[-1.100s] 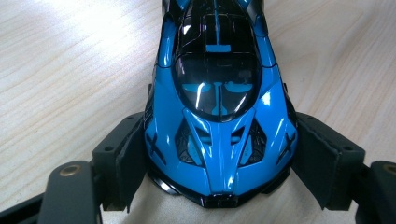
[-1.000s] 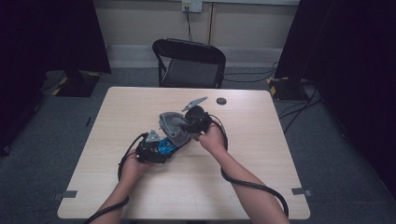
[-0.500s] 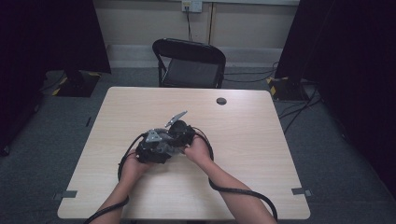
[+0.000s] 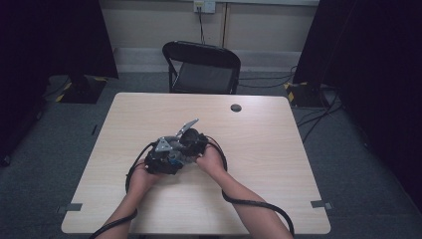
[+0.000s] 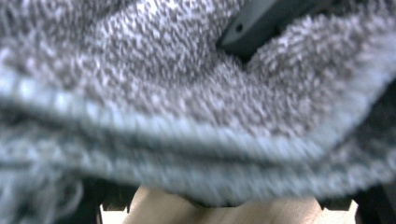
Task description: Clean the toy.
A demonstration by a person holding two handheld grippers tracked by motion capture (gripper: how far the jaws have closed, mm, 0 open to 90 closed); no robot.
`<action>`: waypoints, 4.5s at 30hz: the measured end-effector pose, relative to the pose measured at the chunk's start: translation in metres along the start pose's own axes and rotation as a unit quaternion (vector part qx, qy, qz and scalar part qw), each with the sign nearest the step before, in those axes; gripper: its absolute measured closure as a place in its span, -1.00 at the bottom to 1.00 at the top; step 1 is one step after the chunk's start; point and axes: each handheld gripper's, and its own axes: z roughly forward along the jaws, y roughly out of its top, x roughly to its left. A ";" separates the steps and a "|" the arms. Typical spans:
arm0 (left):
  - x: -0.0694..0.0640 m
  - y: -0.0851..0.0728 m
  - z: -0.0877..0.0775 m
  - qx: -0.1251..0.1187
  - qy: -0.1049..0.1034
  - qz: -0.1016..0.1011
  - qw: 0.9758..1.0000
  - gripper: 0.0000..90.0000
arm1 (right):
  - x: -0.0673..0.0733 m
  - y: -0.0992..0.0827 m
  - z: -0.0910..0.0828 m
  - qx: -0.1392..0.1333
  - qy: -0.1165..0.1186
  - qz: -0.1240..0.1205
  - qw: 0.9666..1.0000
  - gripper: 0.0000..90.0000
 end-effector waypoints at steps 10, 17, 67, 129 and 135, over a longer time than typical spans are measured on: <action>0.000 0.000 0.000 0.000 0.001 0.000 1.000 -0.47 | -0.022 -0.005 -0.005 0.005 -0.026 0.019 0.999 0.77; 0.000 0.000 0.000 0.000 0.000 0.000 1.000 -0.47 | -0.036 -0.009 -0.006 0.007 -0.036 0.037 0.999 0.77; 0.000 0.000 0.000 0.000 0.000 0.000 1.000 -0.47 | -0.078 -0.036 -0.019 0.004 -0.068 0.077 0.995 0.76; 0.007 0.044 -0.013 -0.021 0.000 -0.014 1.000 -0.15 | -0.059 -0.092 -0.103 -0.037 -0.020 0.045 0.998 0.75; 0.003 0.054 0.002 -0.006 -0.004 -0.008 1.000 -0.04 | -0.056 -0.096 -0.097 -0.031 -0.011 0.037 0.999 0.74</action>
